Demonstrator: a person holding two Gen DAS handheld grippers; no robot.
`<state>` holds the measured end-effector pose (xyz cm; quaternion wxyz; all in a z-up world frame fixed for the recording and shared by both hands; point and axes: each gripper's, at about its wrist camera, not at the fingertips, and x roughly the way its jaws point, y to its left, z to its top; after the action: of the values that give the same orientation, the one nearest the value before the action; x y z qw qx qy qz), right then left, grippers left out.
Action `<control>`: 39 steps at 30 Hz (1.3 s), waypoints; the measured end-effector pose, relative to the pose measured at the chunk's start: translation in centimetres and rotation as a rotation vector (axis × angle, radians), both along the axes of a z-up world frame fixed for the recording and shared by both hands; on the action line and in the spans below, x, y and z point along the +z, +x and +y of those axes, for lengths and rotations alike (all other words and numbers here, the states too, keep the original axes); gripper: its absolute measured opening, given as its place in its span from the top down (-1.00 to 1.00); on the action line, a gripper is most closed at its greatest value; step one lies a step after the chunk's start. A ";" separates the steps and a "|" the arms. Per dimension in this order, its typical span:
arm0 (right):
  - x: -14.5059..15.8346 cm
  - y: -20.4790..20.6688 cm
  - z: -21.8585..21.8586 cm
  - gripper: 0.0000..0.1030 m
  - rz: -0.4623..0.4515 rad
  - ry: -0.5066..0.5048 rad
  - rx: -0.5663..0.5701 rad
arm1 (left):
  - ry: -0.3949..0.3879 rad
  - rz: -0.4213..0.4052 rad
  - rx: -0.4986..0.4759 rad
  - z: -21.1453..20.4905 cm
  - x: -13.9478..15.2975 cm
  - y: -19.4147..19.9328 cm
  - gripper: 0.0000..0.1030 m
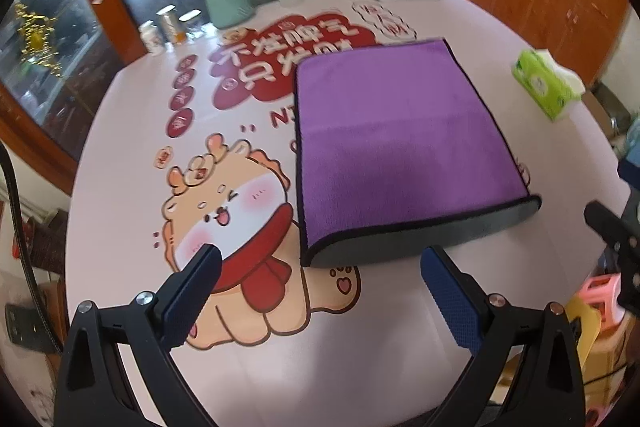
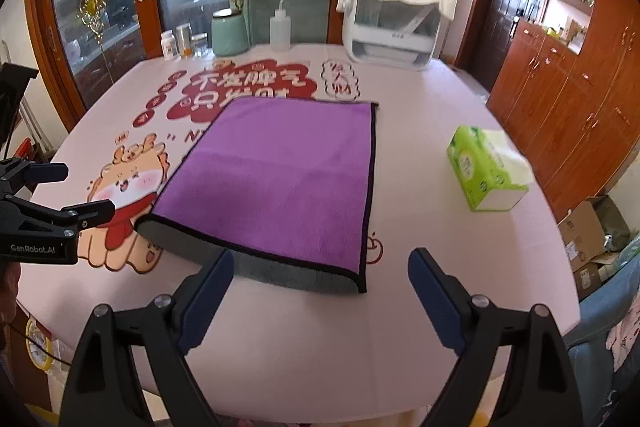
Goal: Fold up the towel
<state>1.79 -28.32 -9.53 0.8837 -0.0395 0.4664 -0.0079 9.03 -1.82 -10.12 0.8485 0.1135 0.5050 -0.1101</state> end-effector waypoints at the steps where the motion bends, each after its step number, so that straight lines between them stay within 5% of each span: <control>1: -0.6 0.2 -0.3 -0.68 0.014 0.006 0.001 | 0.009 0.007 -0.010 0.0 -0.6 0.3 -0.93; 9: -4.8 2.2 -2.8 -0.57 0.090 0.041 0.071 | 0.053 0.067 -0.077 0.0 -4.6 2.0 -0.93; 19: -8.3 4.0 -5.0 -0.36 0.191 0.077 0.218 | -0.006 0.125 -0.163 0.7 -7.9 4.4 -0.93; 26: -10.5 4.8 -5.1 -0.13 0.257 0.080 0.306 | -0.062 0.159 -0.229 0.8 -8.9 5.4 -0.89; 39: -11.4 6.0 -5.0 0.35 0.315 0.132 0.393 | -0.051 0.209 -0.372 -0.7 -9.8 4.6 -0.79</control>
<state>7.81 -33.35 -20.93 0.7853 -0.0724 0.5812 0.2008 13.58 -2.52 -19.97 0.7591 0.1713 0.5578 -0.2886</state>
